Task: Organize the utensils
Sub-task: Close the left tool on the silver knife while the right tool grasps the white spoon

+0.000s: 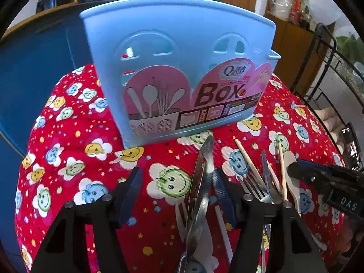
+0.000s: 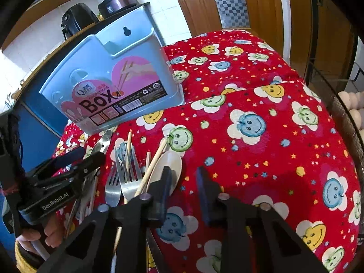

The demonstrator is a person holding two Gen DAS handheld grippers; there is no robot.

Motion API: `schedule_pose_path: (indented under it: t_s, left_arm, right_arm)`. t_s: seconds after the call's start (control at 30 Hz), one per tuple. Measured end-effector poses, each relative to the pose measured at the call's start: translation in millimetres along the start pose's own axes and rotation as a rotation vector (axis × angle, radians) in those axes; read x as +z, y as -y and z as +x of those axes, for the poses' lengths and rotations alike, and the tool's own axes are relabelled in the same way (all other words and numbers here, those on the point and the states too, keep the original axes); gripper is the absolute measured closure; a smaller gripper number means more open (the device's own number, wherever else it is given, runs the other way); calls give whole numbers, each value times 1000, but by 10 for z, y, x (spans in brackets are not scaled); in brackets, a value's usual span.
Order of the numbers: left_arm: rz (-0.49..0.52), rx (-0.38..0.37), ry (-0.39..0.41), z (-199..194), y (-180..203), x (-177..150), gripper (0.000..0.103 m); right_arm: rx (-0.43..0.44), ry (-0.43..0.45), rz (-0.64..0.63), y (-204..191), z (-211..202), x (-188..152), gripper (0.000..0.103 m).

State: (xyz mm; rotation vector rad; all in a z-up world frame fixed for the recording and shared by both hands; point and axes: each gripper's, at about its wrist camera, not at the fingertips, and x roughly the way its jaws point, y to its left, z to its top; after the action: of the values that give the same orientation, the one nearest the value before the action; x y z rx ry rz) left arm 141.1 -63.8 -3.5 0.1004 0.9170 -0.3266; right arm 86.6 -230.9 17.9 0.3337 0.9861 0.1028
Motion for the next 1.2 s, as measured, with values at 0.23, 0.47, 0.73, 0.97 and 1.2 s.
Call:
schedule_pose_path:
  t_s: [0.23, 0.47, 0.73, 0.97, 1.2]
  left_arm:
    - [17, -49, -7, -29, 20, 22, 74]
    - [-21, -97, -3, -109, -70, 25, 96]
    - [-58, -109, 36, -271, -166, -24, 99]
    - [-34, -111, 7, -248, -128, 29, 97]
    - [-31, -104, -47, -65, -105, 18, 82]
  right_arm:
    - [84, -42, 23, 20, 37, 56, 87]
    - [122, -60, 20, -22, 60, 63, 96]
    - [142, -21, -19, -119, -80, 37, 98]
    - [125, 24, -56, -170, -229, 51, 98]
    - [113, 17, -24, -22, -189, 68, 98]
